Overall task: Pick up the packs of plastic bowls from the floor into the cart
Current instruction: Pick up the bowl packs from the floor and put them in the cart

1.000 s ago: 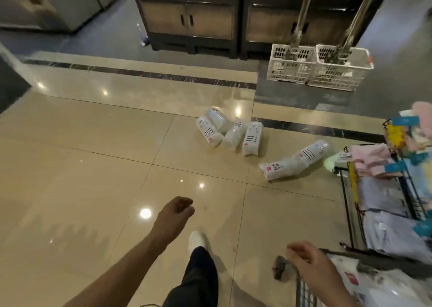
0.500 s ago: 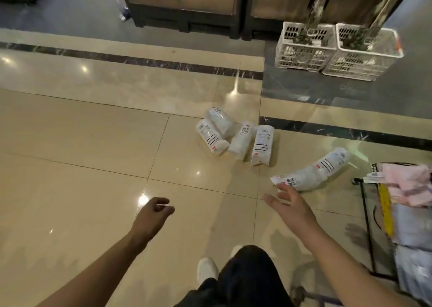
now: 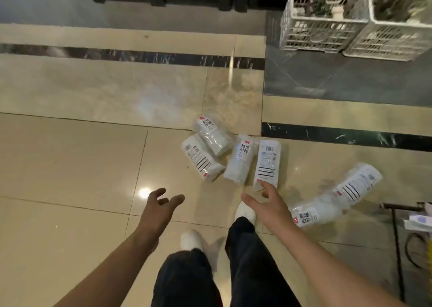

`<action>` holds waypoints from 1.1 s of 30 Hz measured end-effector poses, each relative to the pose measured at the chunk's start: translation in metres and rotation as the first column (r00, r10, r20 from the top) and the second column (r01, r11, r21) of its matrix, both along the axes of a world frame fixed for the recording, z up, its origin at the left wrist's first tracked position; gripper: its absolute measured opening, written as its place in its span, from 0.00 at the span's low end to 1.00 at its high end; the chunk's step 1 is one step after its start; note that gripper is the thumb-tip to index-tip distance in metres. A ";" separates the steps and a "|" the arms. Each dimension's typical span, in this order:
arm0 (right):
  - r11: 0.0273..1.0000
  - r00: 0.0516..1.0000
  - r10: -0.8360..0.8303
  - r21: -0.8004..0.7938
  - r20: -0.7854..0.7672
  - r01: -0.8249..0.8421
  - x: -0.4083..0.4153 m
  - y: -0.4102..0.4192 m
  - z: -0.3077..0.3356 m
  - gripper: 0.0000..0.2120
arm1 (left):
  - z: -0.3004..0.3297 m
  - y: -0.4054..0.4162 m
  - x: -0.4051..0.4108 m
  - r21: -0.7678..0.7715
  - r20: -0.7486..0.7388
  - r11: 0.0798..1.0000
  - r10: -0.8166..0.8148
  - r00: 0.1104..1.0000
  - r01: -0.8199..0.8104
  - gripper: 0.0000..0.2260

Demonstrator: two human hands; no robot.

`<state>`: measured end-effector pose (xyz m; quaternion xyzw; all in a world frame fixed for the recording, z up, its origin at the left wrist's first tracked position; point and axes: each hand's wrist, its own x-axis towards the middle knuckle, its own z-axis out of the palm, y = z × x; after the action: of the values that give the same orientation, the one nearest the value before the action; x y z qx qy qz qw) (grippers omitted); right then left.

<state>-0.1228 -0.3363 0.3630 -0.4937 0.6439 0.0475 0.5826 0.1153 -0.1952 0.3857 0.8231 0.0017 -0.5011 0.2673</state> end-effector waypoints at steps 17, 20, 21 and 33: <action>0.981 0.960 -0.189 -0.008 -0.207 0.192 0.113 -0.148 -0.460 0.66 | -0.489 -0.192 0.076 0.164 0.220 0.986 -0.033 0.975 -0.004 0.60; 0.964 0.925 -0.255 0.000 -0.283 0.266 0.126 -0.156 -0.511 0.71 | -0.541 -0.204 0.076 0.162 0.298 0.987 -0.027 0.954 -0.022 0.65; 0.957 0.902 -0.278 -0.012 -0.330 0.291 0.129 -0.157 -0.523 0.72 | -0.553 -0.205 0.074 0.144 0.314 0.989 -0.014 0.949 -0.033 0.66; 0.948 0.903 -0.317 -0.056 -0.291 0.315 0.083 -0.150 -0.439 0.63 | -0.461 -0.179 0.079 0.098 0.307 0.982 -0.185 0.934 0.163 0.61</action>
<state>-0.0403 -0.4864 -0.0759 -0.3723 0.7955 0.0235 0.4775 0.1938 -0.3740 -0.0751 0.8981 -0.0961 -0.3850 0.1895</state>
